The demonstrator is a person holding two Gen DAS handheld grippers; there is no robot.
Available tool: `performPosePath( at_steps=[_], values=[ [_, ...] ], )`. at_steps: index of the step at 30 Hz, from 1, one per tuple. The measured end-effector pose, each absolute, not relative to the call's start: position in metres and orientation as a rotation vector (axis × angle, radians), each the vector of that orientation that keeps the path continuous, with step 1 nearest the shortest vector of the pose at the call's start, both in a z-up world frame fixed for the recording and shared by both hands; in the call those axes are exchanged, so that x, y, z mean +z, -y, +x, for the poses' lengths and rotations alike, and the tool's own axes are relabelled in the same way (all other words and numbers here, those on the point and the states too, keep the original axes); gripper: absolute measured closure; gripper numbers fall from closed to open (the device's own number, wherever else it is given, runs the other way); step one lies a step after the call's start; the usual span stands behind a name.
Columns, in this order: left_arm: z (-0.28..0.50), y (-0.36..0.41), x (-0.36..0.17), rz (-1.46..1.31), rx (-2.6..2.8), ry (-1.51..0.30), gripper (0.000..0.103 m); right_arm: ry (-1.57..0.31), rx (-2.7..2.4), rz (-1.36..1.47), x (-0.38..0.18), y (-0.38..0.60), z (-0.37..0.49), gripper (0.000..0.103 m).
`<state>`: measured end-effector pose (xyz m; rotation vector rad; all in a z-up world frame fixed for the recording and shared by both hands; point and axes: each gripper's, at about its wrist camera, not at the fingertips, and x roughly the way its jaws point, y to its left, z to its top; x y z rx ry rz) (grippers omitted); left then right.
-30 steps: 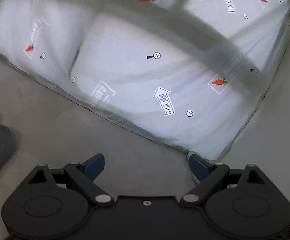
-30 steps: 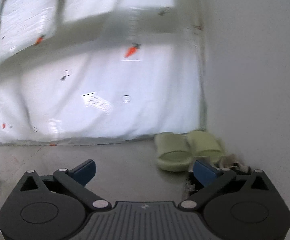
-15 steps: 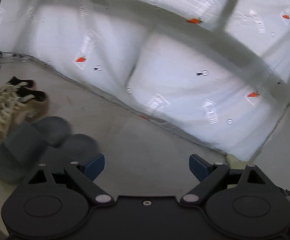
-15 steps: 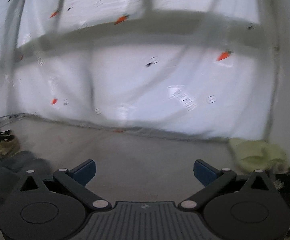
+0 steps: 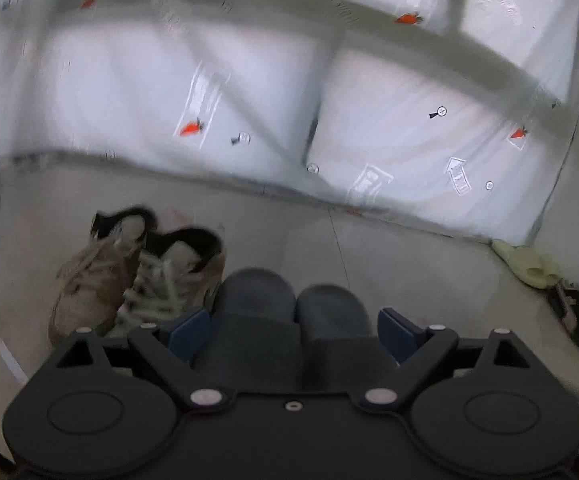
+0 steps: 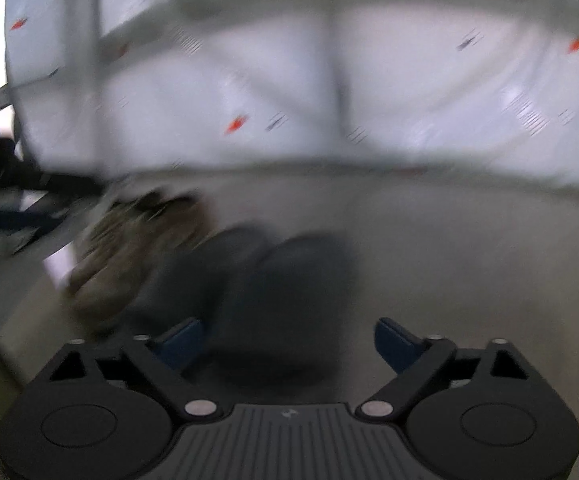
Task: Organize scattered shoes
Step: 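Grasp the dark grey slides together with the right tool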
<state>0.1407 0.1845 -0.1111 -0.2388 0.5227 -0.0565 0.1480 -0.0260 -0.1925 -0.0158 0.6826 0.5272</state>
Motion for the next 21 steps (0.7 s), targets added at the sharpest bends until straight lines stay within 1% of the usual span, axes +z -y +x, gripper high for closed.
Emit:
performPosePath(
  at_steps=[2,7,11,15,21],
  values=[
    [0.138,-0.200,-0.117,-0.260,-0.097,-0.543,0.011,-0.695,0.526,-0.009,-0.198,0.013,0.144,0.034],
    [0.139,-0.222,-0.132,-0.274,-0.123,-0.604,0.011,-0.682,0.483,-0.028,-0.216,-0.019,0.146,0.035],
    [0.138,-0.238,-0.134,-0.288,-0.121,-0.597,0.011,-0.582,0.403,-0.104,-0.232,-0.038,0.142,0.035],
    [0.145,-0.256,-0.142,-0.325,-0.112,-0.632,0.011,-0.493,0.343,-0.165,-0.243,-0.049,0.138,0.035],
    [0.151,-0.267,-0.144,-0.319,-0.128,-0.638,0.011,-0.495,0.347,-0.165,-0.247,-0.056,0.145,0.035]
  ],
)
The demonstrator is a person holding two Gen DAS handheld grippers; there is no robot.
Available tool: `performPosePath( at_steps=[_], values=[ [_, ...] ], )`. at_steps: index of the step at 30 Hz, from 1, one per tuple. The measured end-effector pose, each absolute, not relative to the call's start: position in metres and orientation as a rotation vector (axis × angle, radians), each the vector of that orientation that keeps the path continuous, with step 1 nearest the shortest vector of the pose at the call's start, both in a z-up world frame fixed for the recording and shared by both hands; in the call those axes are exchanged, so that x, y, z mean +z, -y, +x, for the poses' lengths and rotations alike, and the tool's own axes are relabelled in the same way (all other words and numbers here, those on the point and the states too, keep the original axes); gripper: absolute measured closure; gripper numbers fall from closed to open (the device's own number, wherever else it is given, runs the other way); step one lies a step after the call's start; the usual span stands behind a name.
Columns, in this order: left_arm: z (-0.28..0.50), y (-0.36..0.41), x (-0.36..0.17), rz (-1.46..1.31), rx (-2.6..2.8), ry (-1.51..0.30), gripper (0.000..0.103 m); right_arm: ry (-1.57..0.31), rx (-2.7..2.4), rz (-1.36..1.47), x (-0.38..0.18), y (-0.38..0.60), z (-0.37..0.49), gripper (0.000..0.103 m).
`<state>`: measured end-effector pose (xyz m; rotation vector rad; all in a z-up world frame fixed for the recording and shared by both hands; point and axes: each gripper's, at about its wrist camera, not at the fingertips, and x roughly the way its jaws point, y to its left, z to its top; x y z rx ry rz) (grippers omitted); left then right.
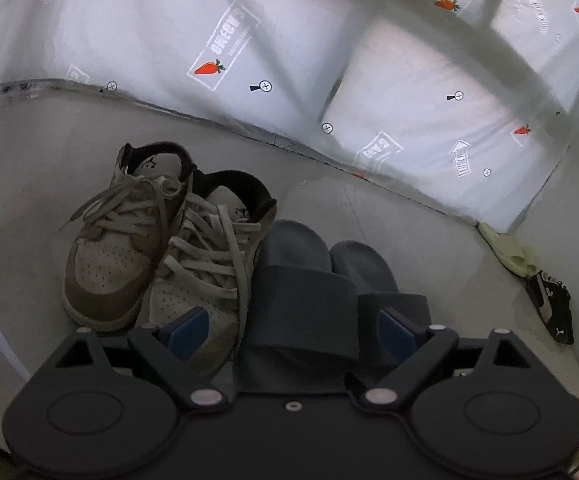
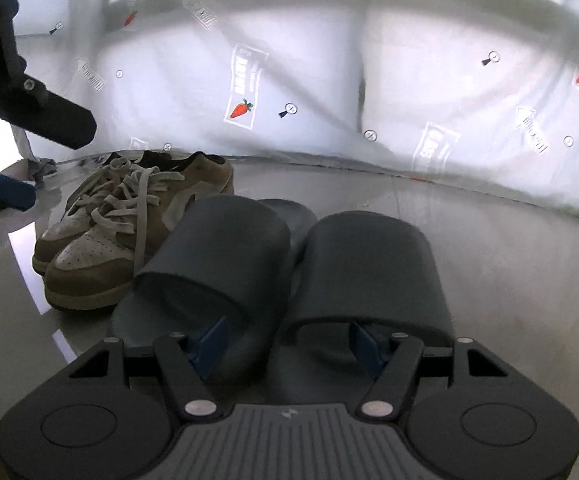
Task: Organize scattered shoes
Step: 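Grasp the dark grey slides together with the right tool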
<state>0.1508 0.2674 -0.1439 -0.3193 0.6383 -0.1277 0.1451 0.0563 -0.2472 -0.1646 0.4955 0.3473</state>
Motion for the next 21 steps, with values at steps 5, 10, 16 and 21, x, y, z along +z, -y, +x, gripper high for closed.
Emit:
performPosePath(
  at_steps=[5,10,16,21],
  values=[
    [0.160,-0.271,-0.145,-0.320,-0.138,-0.649,0.011,-0.475,0.339,-0.162,-0.254,-0.062,0.151,0.034],
    [0.166,-0.268,-0.150,-0.304,-0.164,-0.672,0.011,-0.444,0.333,-0.171,-0.257,-0.068,0.158,0.040],
    [0.169,-0.266,-0.150,-0.283,-0.173,-0.673,0.011,-0.453,0.371,-0.232,-0.252,-0.073,0.169,0.069],
    [0.175,-0.265,-0.145,-0.302,-0.166,-0.649,0.011,-0.418,0.384,-0.229,-0.231,-0.071,0.179,0.074]
  ],
)
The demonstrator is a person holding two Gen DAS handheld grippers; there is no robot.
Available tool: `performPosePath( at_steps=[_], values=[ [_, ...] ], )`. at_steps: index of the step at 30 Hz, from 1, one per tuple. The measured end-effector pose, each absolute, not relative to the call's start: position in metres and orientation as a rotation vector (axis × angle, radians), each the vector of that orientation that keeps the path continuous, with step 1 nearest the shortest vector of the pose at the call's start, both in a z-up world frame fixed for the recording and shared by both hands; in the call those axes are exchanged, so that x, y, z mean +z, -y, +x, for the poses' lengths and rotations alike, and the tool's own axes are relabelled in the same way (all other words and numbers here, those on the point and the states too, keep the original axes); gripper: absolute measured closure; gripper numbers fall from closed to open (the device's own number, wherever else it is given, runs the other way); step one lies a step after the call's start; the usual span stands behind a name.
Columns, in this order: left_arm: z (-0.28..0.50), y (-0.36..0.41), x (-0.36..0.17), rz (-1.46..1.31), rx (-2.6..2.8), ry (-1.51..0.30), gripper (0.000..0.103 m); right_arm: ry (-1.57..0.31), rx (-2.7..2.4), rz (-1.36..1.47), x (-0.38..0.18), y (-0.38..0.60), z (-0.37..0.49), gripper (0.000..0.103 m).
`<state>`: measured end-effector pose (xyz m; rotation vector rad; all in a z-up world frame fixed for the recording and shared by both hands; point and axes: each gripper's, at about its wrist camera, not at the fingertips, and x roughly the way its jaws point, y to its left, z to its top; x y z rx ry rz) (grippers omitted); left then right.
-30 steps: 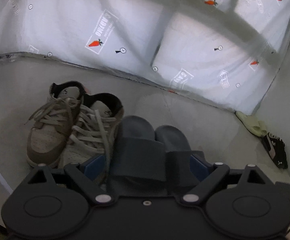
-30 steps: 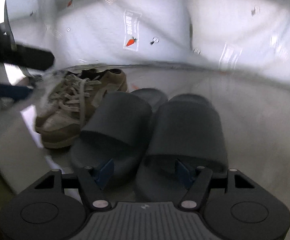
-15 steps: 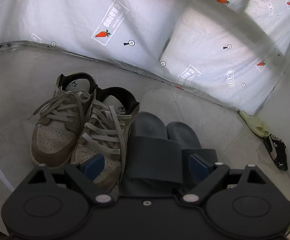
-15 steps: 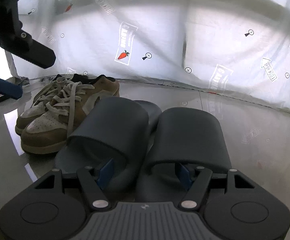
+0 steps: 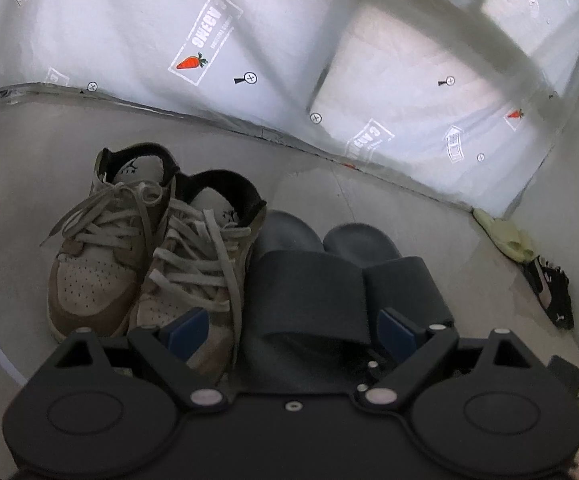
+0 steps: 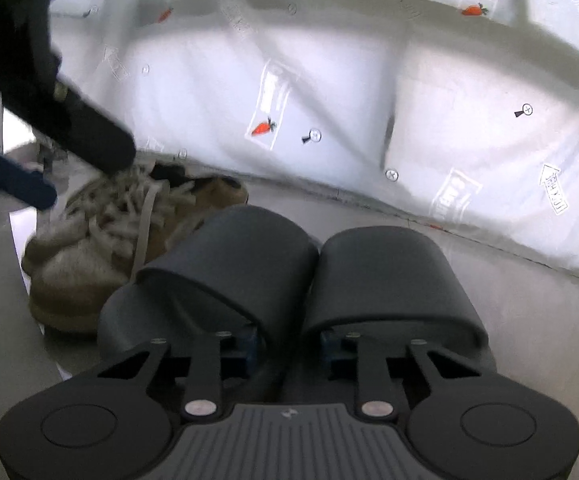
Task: Organize scattered shoes
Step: 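Grasp the dark grey slides together with the right tool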
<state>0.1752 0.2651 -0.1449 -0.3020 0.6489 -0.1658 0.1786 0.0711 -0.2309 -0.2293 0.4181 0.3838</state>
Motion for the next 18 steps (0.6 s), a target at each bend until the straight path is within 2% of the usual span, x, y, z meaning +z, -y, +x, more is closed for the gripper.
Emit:
performPosePath(
  at_steps=[10,18],
  values=[
    [0.190,-0.250,-0.130,-0.298,-0.194,-0.585,0.011,-0.444,0.329,-0.175,-0.209,-0.047,0.198,0.072],
    [0.205,-0.219,-0.122,-0.305,-0.234,-0.546,0.011,-0.397,0.177,-0.157,-0.189,0.012,0.212,0.071]
  ],
)
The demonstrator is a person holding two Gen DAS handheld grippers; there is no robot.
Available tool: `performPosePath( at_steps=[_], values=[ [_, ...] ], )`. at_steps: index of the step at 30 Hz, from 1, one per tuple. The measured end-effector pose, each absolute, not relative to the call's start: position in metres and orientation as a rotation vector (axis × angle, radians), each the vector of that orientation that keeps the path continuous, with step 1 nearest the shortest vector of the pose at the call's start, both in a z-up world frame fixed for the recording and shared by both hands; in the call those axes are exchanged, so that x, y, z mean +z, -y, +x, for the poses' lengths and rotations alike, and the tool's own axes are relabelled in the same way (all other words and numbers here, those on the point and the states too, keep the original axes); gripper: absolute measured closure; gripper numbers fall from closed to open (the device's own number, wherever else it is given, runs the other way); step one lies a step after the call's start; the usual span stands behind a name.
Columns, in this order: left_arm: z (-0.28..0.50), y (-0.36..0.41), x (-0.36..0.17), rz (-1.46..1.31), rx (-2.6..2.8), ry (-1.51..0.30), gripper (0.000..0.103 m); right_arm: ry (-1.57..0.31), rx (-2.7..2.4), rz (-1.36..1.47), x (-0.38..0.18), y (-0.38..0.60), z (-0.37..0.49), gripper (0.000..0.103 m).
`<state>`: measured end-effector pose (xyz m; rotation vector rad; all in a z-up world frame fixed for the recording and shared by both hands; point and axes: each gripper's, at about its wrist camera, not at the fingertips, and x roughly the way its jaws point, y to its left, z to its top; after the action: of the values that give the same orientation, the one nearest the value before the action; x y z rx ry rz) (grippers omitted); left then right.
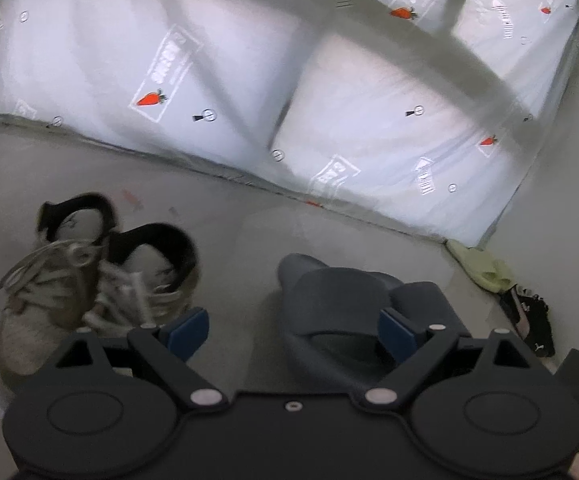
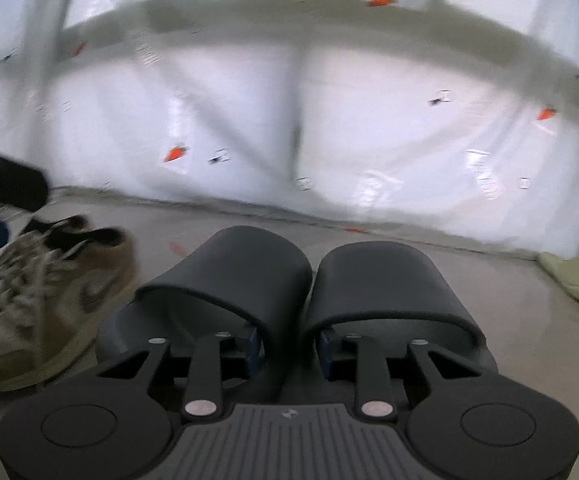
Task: Organize scattered shoes
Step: 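Carry the dark grey slides with the right tool and lower them beside the olive slides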
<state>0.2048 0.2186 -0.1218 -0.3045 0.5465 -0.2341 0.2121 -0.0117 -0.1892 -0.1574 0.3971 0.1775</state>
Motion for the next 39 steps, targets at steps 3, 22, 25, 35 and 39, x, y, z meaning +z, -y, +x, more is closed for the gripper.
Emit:
performPosePath(
  at_steps=[3,22,25,35,39],
  values=[
    [0.209,-0.197,-0.120,-0.312,-0.253,-0.532,0.011,-0.365,0.122,-0.164,-0.179,0.044,0.215,0.071],
    [0.245,0.038,-0.108,-0.383,-0.304,-0.474,0.011,-0.405,0.123,-0.233,-0.170,0.314,0.245,0.069],
    [0.264,0.076,-0.101,-0.368,-0.314,-0.496,0.011,-0.451,0.139,-0.219,-0.178,0.340,0.255,0.068],
    [0.327,0.136,-0.093,-0.289,-0.295,-0.504,0.011,-0.476,0.196,-0.186,-0.201,0.385,0.316,0.068],
    [0.359,0.137,-0.089,-0.264,-0.261,-0.488,0.011,-0.484,0.195,-0.133,-0.209,0.393,0.373,0.068]
  ],
)
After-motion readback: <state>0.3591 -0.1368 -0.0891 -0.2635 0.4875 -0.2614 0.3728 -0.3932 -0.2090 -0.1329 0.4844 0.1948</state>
